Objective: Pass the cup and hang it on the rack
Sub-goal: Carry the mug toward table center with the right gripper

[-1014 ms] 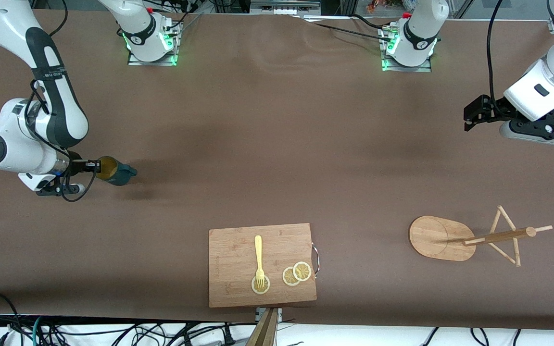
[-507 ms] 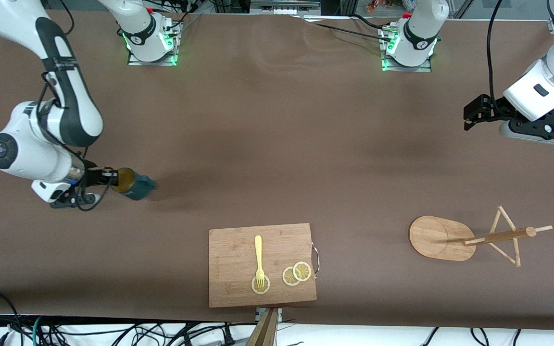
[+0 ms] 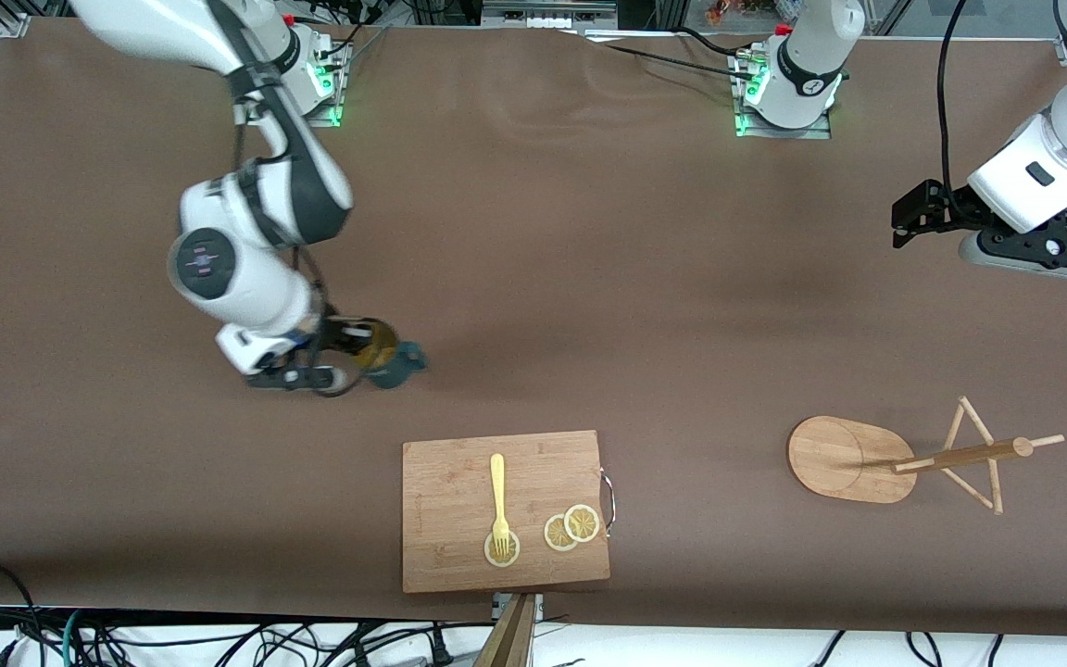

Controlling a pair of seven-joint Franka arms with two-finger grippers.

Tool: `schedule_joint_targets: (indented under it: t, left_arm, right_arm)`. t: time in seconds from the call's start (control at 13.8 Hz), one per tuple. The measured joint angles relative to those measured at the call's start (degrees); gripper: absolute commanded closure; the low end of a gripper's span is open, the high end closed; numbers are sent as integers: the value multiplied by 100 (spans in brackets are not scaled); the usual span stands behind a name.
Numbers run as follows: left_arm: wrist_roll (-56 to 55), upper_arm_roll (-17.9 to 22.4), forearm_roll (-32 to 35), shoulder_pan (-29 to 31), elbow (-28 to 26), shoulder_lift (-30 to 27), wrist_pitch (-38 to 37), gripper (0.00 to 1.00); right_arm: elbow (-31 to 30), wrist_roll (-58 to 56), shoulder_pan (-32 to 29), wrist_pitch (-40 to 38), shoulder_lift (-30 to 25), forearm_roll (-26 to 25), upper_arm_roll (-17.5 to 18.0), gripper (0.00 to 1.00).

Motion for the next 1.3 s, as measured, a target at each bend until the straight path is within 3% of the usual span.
schedule_joint_targets:
  t: [0.29, 0.58, 1.3]
  left_arm:
    - [0, 3, -19, 0, 0, 0, -8, 0]
    - [0, 4, -19, 0, 0, 0, -10, 0]
    - [0, -15, -45, -3, 3, -1, -148, 0]
  right_arm:
    - [775, 1598, 1124, -9, 697, 1, -1, 100]
    - [1484, 1820, 1763, -12, 1288, 1, -3, 100]
    - [1983, 2747, 2779, -32, 1796, 1, -10, 100]
